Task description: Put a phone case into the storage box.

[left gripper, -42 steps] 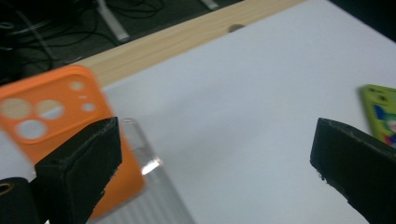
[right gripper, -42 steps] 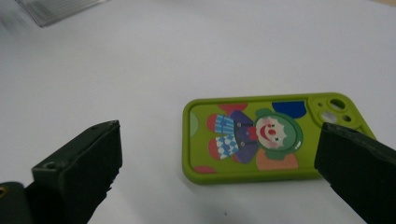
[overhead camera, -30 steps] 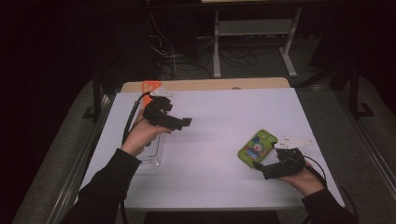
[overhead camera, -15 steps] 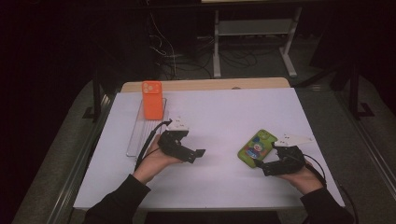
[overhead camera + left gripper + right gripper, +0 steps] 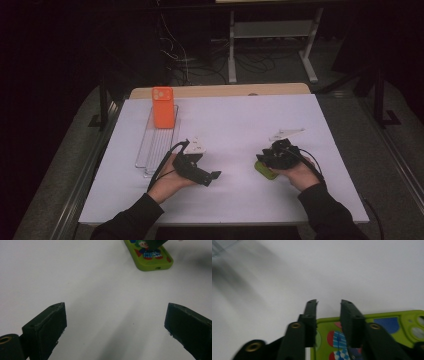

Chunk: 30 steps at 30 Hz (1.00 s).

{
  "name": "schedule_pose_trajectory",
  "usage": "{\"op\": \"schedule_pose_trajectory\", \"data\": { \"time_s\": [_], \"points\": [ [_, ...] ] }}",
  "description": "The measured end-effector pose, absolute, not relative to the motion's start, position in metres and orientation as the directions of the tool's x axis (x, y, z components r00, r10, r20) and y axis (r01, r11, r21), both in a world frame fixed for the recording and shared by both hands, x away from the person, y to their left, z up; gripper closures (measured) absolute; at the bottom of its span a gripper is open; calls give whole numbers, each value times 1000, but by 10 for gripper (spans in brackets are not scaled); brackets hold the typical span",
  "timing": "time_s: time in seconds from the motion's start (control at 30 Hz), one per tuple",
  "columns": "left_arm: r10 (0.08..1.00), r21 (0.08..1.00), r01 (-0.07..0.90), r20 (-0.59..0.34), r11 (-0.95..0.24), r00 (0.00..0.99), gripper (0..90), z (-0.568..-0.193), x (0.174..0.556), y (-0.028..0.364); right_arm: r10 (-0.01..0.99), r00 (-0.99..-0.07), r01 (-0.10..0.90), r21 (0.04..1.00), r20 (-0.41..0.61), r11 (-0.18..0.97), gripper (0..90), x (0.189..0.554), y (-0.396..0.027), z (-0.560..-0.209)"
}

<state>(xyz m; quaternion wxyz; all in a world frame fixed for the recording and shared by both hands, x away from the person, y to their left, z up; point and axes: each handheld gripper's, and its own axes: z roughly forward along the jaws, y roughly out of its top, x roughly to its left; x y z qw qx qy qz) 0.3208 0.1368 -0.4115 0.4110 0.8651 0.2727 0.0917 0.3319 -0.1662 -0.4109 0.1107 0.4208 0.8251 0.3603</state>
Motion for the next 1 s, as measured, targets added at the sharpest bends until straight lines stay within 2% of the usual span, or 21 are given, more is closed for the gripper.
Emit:
{"op": "schedule_pose_trajectory", "data": {
  "time_s": [0.2,0.53,0.73,1.0],
  "points": [
    [550,769,397,-70,-502,832,37,-412,322,139,766,-632,645,625,114,439,878,347,-142,-421],
    [531,739,402,-71,-541,844,35,-416,322,137,770,-632,662,580,92,474,883,351,-133,-430],
    [535,728,419,-85,-543,840,22,-418,323,137,754,-652,647,575,76,501,883,342,-139,-431],
    [543,733,423,-86,-533,835,18,-417,323,139,767,-636,671,552,85,495,883,322,-160,-430]
  ]
}}
